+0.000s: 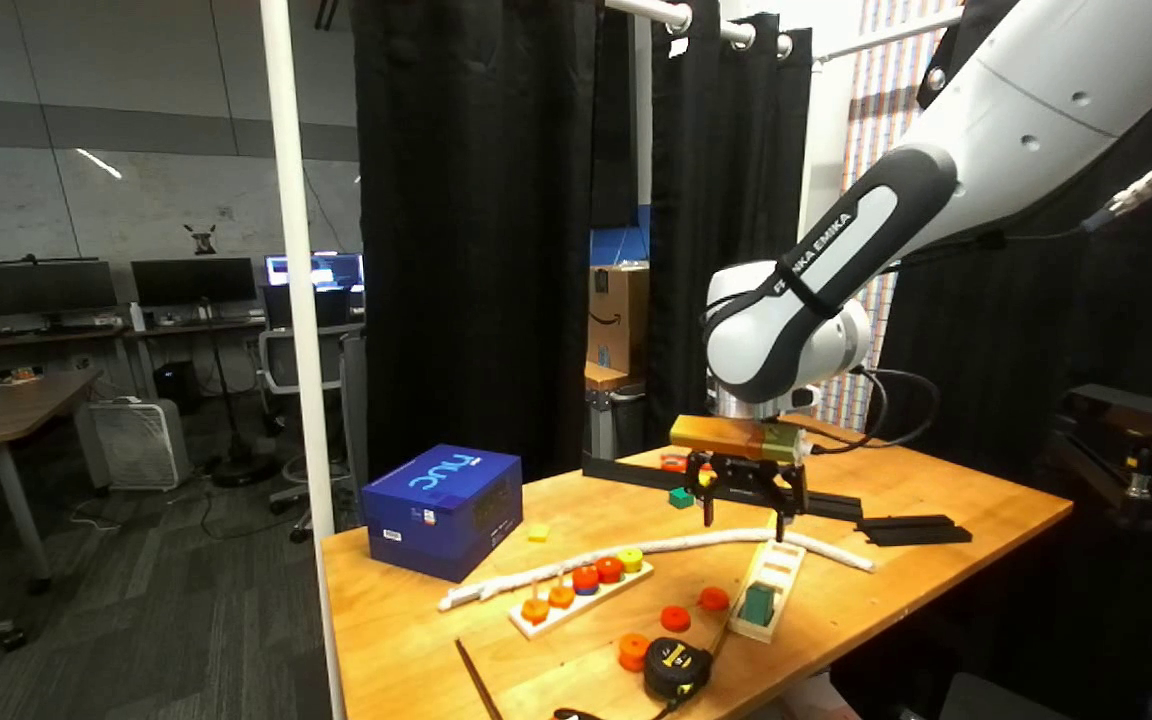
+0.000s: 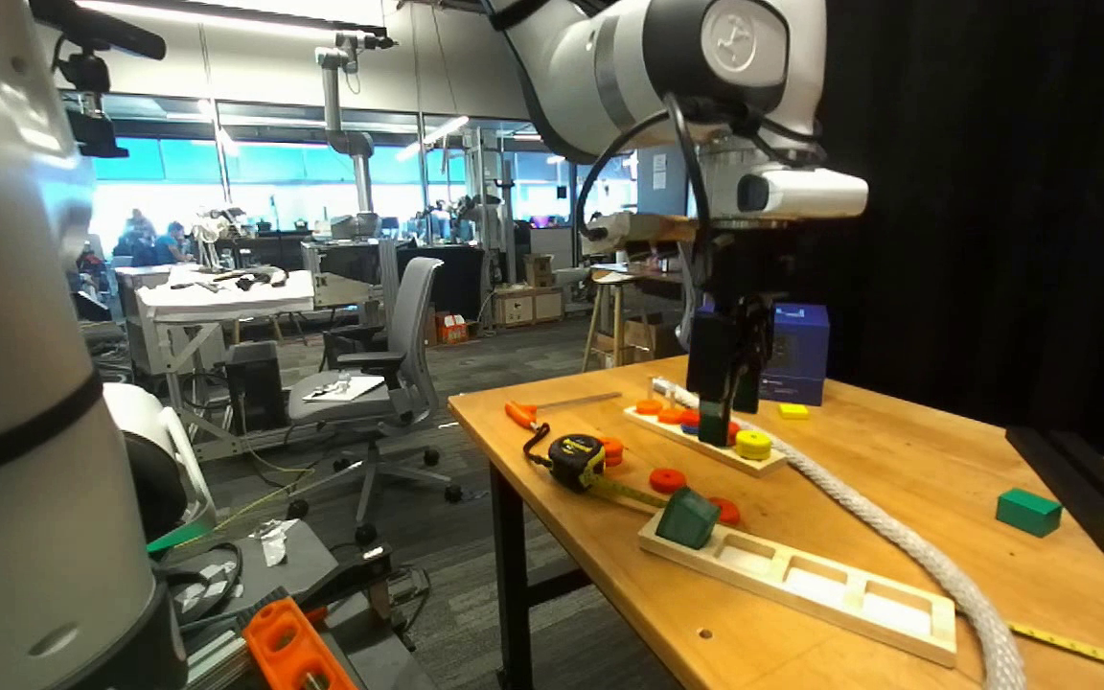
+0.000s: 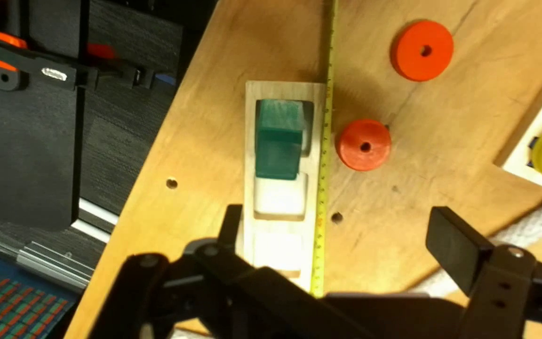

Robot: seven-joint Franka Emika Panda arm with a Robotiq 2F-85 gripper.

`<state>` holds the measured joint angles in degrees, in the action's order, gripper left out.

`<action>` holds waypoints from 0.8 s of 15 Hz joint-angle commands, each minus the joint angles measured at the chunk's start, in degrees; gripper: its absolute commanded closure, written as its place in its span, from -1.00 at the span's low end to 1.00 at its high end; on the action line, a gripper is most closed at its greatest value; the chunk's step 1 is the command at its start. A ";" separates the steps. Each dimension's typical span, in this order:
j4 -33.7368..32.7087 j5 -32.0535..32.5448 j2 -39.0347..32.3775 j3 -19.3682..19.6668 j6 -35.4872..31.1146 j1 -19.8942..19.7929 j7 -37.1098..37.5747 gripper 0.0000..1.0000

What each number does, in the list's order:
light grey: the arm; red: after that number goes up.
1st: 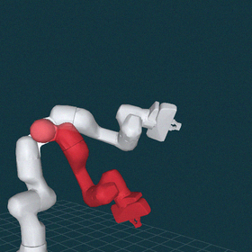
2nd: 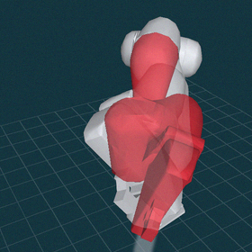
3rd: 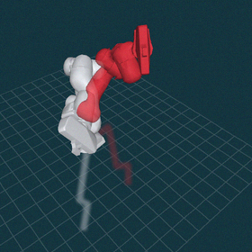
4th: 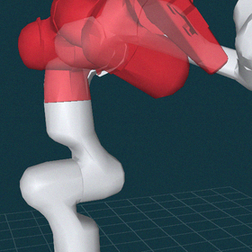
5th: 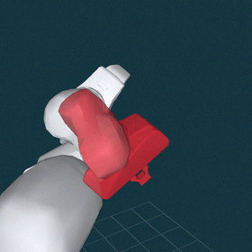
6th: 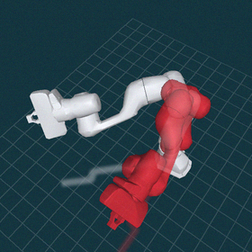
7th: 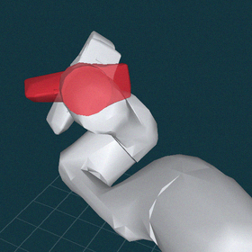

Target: Put the green square block on the first position from the left on the wooden board

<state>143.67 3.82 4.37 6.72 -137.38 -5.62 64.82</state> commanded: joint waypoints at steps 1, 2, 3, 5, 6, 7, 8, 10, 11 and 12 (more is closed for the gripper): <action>1.05 5.33 10.25 -2.82 4.40 -0.31 0.44 -1.00; 0.90 6.57 12.43 -3.81 6.04 -0.40 -0.42 -1.00; 0.93 7.55 15.03 -4.95 7.87 -0.38 -1.27 -1.00; 0.72 7.62 19.45 -6.73 11.21 0.01 -4.03 -1.00; 0.55 7.12 21.46 -7.54 13.05 0.23 -5.67 -1.00; 0.45 6.56 23.67 -8.17 14.91 0.52 -8.01 -1.00; 0.01 6.18 25.44 -8.78 16.79 0.67 -9.77 -1.00; -0.91 5.39 29.05 -9.41 21.14 1.24 -14.43 -1.00; -1.87 5.05 30.81 -9.51 24.92 1.68 -17.70 -1.00; -2.88 4.96 32.29 -9.63 28.63 1.96 -20.97 -1.00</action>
<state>142.91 9.95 31.40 -2.63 -117.02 -4.66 51.93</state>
